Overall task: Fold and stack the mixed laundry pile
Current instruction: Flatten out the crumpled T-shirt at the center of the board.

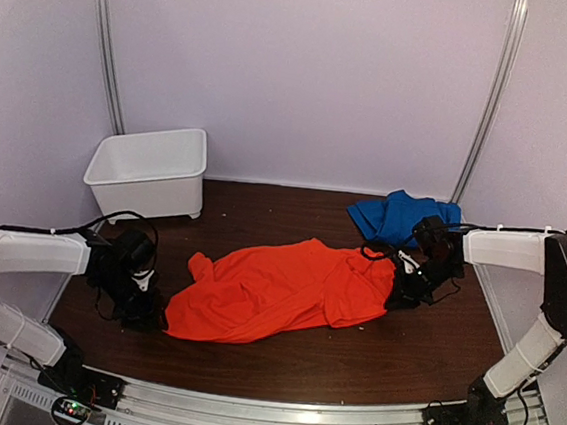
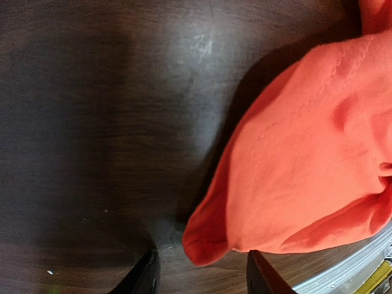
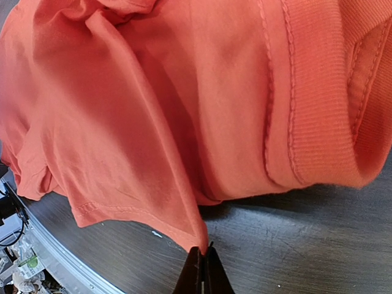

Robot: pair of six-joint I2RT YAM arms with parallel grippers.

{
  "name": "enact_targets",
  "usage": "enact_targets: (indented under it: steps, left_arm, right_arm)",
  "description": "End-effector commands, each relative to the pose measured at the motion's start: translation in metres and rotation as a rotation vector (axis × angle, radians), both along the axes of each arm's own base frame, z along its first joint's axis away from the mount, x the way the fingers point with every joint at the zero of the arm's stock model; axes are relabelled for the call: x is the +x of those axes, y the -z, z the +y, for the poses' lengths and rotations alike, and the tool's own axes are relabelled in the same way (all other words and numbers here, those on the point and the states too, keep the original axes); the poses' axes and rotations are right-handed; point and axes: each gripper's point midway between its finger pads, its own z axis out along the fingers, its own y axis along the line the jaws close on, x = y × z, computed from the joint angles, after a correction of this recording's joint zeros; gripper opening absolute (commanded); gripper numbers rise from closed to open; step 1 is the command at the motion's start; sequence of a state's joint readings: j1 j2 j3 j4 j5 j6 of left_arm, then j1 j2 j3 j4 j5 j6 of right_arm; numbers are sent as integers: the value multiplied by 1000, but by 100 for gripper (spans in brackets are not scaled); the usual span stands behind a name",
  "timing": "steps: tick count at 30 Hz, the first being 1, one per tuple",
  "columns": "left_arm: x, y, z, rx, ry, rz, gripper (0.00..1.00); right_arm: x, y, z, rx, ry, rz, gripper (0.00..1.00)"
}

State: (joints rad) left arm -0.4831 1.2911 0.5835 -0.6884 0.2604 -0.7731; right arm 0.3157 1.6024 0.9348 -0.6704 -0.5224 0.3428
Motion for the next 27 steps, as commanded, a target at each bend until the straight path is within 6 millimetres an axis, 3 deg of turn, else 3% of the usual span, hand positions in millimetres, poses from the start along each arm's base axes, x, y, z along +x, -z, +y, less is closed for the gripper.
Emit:
enact_targets:
  steps: [1,4,8,10,13,16,23,26,27]
  left_arm:
    - [16,3,-13,-56,38,-46,43]
    - [15,9,-15,-63,52,-33,30]
    - [17,7,-19,-88,46,-44,3]
    - [25,-6,-24,-111,46,-85,0]
    - [51,-47,-31,-127,65,-213,0]
    - [89,-116,-42,-178,93,-384,0]
    - [179,-308,-50,-263,94,-799,0]
    - [197,-415,-44,-357,48,-1018,0]
    - [196,-449,-42,-388,44,-1091,0]
  right_arm:
    - [0,-7,-2,-2,-6,-17,0]
    - [1,-15,-1,10,-10,-30,0]
    - [3,-32,2,36,-11,-54,0]
    - [5,-47,5,66,-11,-79,0]
    - [11,-81,6,113,4,-143,0]
    - [29,-136,2,178,45,-260,0]
    - [90,-314,-28,305,137,-629,0]
    - [99,-406,-40,332,148,-826,0]
    - [93,-454,-45,345,151,-941,0]
